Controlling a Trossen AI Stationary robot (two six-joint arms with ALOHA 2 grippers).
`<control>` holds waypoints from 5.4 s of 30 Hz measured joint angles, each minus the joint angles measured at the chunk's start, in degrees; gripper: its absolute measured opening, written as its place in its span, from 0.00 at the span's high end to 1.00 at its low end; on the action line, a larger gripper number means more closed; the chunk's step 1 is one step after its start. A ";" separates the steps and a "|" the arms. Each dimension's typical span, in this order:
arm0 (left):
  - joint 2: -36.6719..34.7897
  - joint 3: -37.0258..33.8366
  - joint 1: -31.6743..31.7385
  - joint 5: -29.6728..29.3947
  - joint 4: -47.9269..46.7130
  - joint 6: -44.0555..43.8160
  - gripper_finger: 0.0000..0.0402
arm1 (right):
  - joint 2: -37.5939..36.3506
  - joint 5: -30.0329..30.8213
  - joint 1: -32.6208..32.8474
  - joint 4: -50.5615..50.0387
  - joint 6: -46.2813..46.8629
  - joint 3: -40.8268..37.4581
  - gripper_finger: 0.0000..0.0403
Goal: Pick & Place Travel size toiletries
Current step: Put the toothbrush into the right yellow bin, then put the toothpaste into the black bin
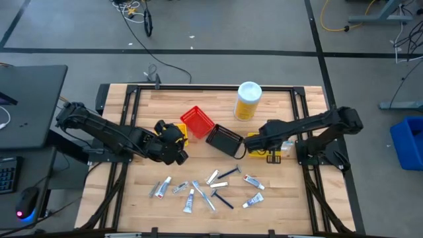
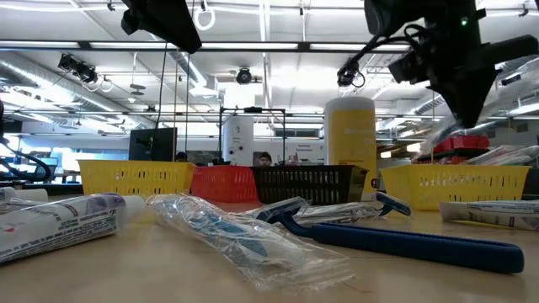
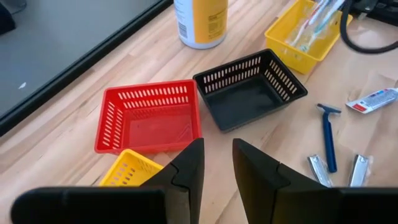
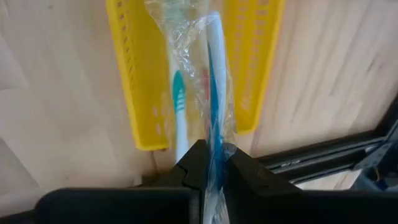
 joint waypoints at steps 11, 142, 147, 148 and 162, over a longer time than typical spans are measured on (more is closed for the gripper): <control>0.00 0.00 0.00 -0.56 -0.02 1.70 0.77 | 6.31 -1.27 -0.71 7.53 -0.56 -2.27 0.88; 0.02 -15.06 -6.73 15.74 25.75 21.62 0.77 | 4.86 -12.59 19.75 36.66 30.00 -5.97 0.44; 0.02 -15.06 -6.73 15.76 25.75 22.41 0.77 | 4.91 -12.83 20.49 40.11 35.23 -10.28 0.44; 0.02 -15.06 -6.73 15.74 25.75 22.41 0.77 | 4.91 -13.24 20.53 40.95 35.78 -11.19 0.44; 0.02 -15.06 -6.73 15.74 25.77 22.35 0.77 | 4.56 -11.22 20.51 52.51 36.50 -20.13 0.57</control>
